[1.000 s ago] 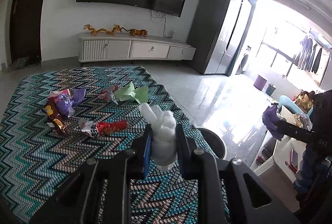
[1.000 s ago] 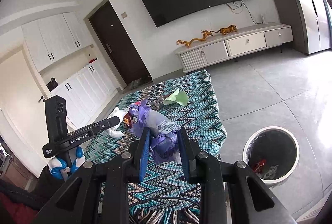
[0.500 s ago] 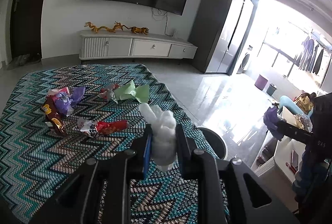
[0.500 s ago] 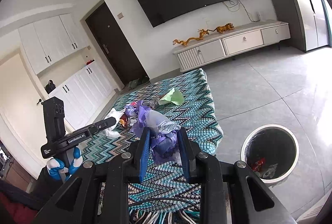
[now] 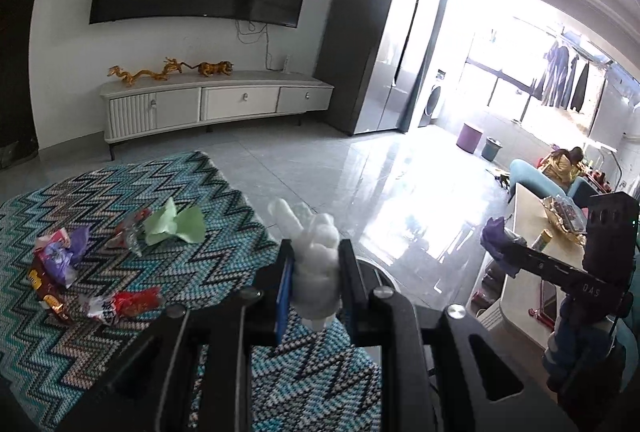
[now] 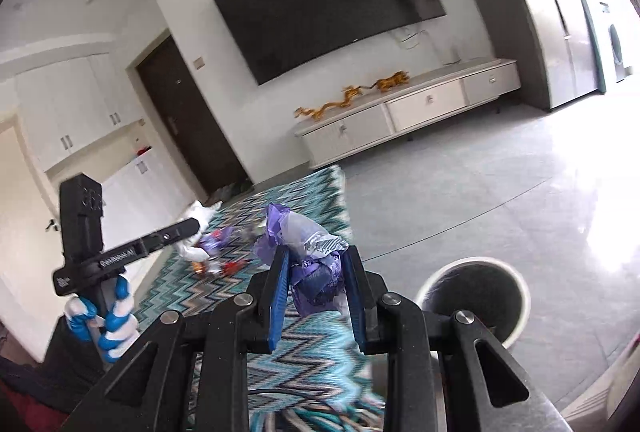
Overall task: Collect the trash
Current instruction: 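Lift both held items and carry them toward the white bin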
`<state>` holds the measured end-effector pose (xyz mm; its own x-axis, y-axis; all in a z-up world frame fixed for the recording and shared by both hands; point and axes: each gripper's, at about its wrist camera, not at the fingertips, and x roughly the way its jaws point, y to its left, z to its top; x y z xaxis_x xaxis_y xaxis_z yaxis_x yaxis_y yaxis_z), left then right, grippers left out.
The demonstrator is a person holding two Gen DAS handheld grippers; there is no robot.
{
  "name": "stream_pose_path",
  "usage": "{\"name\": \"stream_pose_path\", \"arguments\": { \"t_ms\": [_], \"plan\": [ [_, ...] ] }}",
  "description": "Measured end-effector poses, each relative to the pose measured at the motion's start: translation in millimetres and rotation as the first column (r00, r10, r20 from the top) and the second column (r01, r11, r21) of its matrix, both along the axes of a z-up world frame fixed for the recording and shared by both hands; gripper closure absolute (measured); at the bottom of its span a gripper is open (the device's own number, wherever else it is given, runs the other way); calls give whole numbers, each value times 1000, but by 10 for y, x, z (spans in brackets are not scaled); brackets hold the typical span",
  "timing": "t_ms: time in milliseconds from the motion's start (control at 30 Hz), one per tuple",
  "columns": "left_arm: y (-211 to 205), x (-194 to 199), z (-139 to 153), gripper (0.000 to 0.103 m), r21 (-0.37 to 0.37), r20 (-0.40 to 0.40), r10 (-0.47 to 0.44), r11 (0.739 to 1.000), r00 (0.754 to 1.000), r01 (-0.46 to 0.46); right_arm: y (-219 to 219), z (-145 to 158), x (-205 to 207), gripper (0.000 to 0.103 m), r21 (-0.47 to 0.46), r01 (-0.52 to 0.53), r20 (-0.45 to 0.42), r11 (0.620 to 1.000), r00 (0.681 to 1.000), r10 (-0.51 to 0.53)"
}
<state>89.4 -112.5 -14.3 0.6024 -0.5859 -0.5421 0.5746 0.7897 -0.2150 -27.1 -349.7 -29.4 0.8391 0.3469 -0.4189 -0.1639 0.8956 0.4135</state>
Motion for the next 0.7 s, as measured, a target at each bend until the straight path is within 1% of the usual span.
{"name": "stream_pose_path", "arguments": {
  "t_ms": [200,367,533,700],
  "plan": [
    [-664,164,34,83,39,-10,-87,995,996,87,-457,-12,-82,78,-24,107,10,994,994,-107],
    [-1197,325,-68,83,72,-47,-151,985,987,155,-828,-85,-98,78,-53,189,-5,980,982,-190],
    [-1657,589,-341,83,96,-134,-187,975,973,201,-1035,-300,118,78,-87,215,-72,973,973,-221],
    [-2007,876,-681,82,121,-223,-192,968,956,222,-1140,-710,538,78,-94,202,-174,975,961,-216]
  ]
}}
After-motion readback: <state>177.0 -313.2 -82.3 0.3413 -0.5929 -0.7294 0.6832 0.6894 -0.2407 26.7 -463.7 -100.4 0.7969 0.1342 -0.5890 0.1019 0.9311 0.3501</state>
